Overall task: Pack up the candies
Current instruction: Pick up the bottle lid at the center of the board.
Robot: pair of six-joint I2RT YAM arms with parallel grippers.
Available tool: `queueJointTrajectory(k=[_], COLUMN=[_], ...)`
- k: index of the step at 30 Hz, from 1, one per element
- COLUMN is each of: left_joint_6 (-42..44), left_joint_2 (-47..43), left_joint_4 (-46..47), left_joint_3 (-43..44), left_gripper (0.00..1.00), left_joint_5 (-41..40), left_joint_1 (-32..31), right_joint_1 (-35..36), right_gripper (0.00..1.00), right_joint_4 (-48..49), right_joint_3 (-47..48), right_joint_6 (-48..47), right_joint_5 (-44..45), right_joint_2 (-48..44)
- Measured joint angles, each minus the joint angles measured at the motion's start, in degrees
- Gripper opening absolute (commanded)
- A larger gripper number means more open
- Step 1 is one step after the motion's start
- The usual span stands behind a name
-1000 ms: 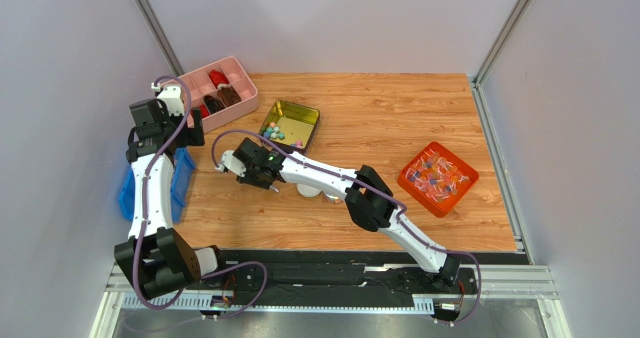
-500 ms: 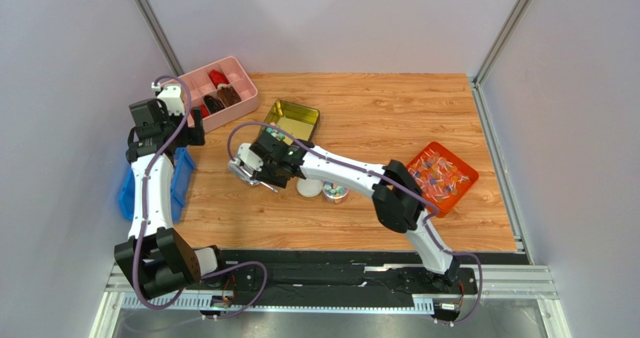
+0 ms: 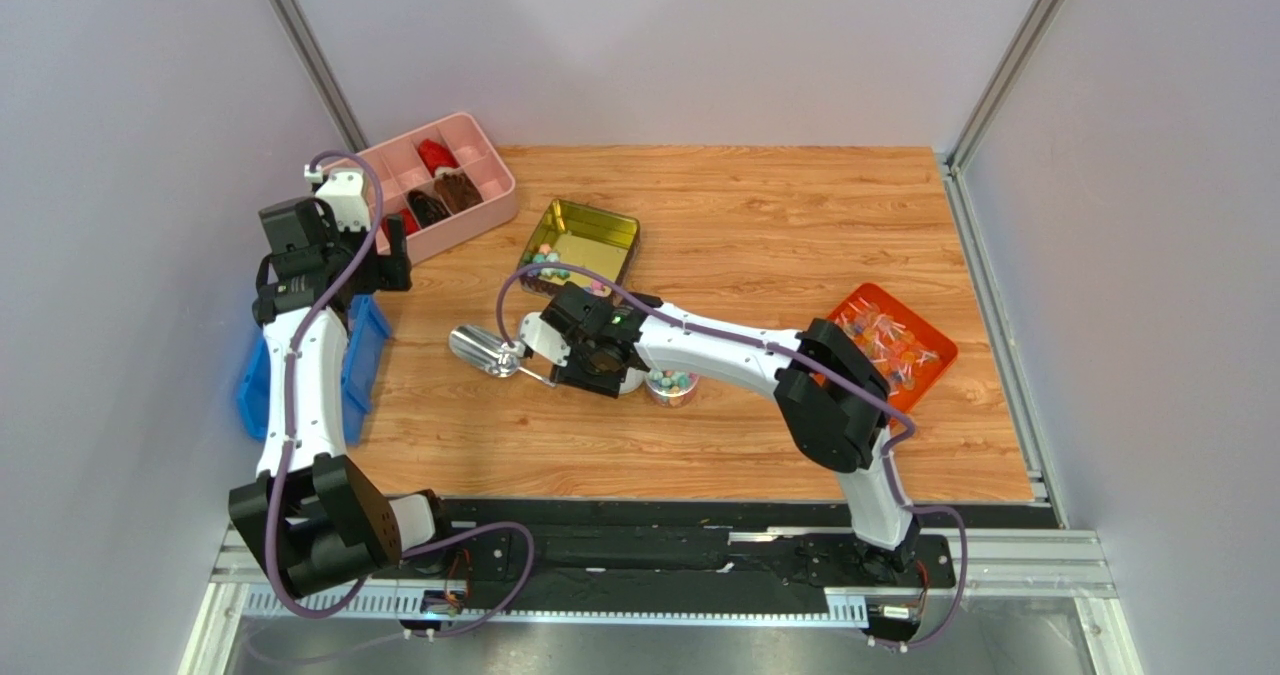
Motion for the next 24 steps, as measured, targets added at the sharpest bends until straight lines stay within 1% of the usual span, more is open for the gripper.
queueJointTrajectory(k=[8,15,18,21,22,24], left_joint_6=[0.0,0.0,0.0,0.0,0.0,0.0], left_joint_2=[0.02,0.02,0.02,0.02,0.02,0.02], left_joint_4=[0.17,0.2,0.22,0.2,0.22,0.24], left_joint_3=[-0.39,-0.46,-0.46,-0.46,-0.46,-0.48], left_gripper=[0.99,0.99,0.99,0.99,0.99,0.99], left_joint_5=[0.0,0.07,0.11,0.22,0.22,0.26], left_joint_1=[0.0,0.0,0.0,0.02,0.02,0.02], right_joint_1=[0.0,0.0,0.0,0.09,0.13,0.2], right_gripper=[0.43,0.42,0.33,0.19,0.12,0.06], right_joint_4=[-0.02,0.11,0.42,0.48,0.46,0.42], right_joint_3=[-0.5,-1.81,-1.79,-1.81,-1.79,-1.79], right_joint_6=[-0.02,-0.04,-0.17,-0.2,-0.22,-0.46], right_joint_5=[-1.66,-0.92,-0.42,-0.42,-0.48,-0.61], right_joint_2=[1.49,4.31,4.33,4.44,4.5,4.59])
